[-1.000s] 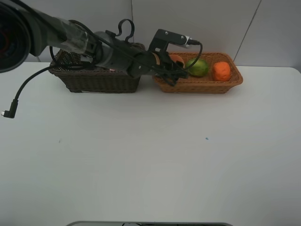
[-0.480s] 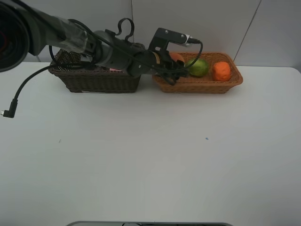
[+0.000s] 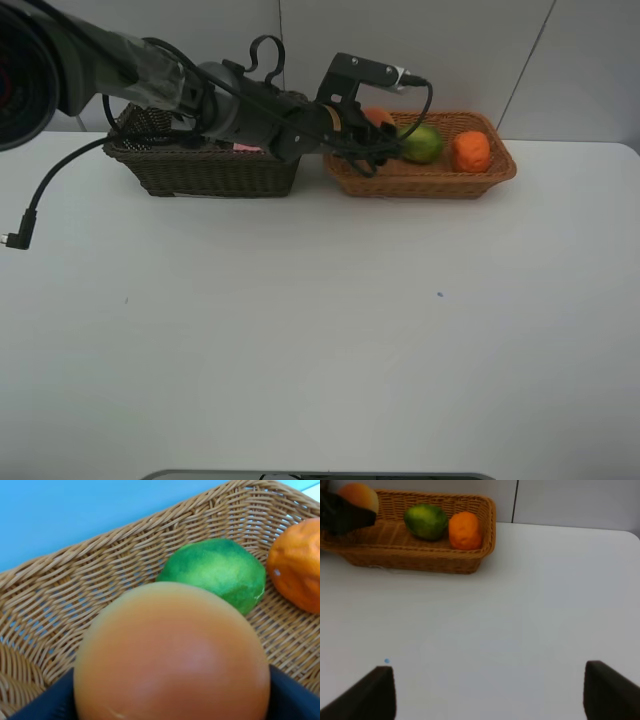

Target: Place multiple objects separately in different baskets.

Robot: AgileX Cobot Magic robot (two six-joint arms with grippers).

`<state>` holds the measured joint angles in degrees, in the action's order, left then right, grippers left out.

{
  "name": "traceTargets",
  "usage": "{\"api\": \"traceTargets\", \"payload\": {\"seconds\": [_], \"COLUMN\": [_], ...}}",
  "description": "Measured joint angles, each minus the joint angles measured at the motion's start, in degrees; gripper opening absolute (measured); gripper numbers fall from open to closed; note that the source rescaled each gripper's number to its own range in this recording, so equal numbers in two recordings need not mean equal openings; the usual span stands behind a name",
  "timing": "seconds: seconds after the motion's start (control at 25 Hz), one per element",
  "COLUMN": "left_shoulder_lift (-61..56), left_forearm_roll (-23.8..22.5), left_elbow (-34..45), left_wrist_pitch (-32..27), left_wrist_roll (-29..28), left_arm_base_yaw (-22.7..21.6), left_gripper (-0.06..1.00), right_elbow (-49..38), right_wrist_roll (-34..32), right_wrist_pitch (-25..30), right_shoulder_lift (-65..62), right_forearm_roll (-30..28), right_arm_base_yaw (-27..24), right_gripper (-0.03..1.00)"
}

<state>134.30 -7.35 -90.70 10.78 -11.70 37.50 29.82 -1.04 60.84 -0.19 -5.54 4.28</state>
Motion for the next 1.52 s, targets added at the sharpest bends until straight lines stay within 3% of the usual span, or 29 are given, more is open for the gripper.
{"api": "traceTargets", "payload": {"seconds": [0.08,0.16,0.56,0.72,0.96,1.2,1.36,1.52], "left_shoulder_lift": [0.0,-0.02,-3.73,-8.51,-17.55,-24.74,-32.08,-42.94], "left_forearm_roll": [0.0,0.0,0.0,0.0,0.38,0.41,0.41,0.41], "left_elbow": [-0.06,-0.06,-0.06,-0.06,-0.06,0.55,6.77,16.34], "left_wrist_pitch": [0.0,0.0,-1.86,-9.3,-28.29,-44.19,-47.47,-46.91], "left_wrist_roll": [0.0,0.0,0.0,0.0,0.0,0.0,0.0,0.0], "left_arm_base_yaw": [0.0,0.0,0.05,0.1,-0.67,-7.56,-13.43,-19.12], "left_gripper": [0.97,0.99,1.0,1.0,1.0,1.0,1.0,1.0], "right_elbow": [0.0,0.0,0.0,0.0,0.0,0.0,0.0,0.0], "right_wrist_roll": [0.0,0.0,0.0,0.0,0.0,0.0,0.0,0.0], "right_wrist_pitch": [0.0,0.0,0.0,0.0,0.0,0.0,0.0,0.0], "right_shoulder_lift": [0.0,0.0,0.0,0.0,0.0,0.0,0.0,0.0], "right_forearm_roll": [0.0,0.0,0.0,0.0,0.0,0.0,0.0,0.0], "right_arm_base_yaw": [0.0,0.0,0.0,0.0,0.0,0.0,0.0,0.0], "right_gripper": [0.76,0.76,0.76,0.76,0.76,0.76,0.76,0.76]}}
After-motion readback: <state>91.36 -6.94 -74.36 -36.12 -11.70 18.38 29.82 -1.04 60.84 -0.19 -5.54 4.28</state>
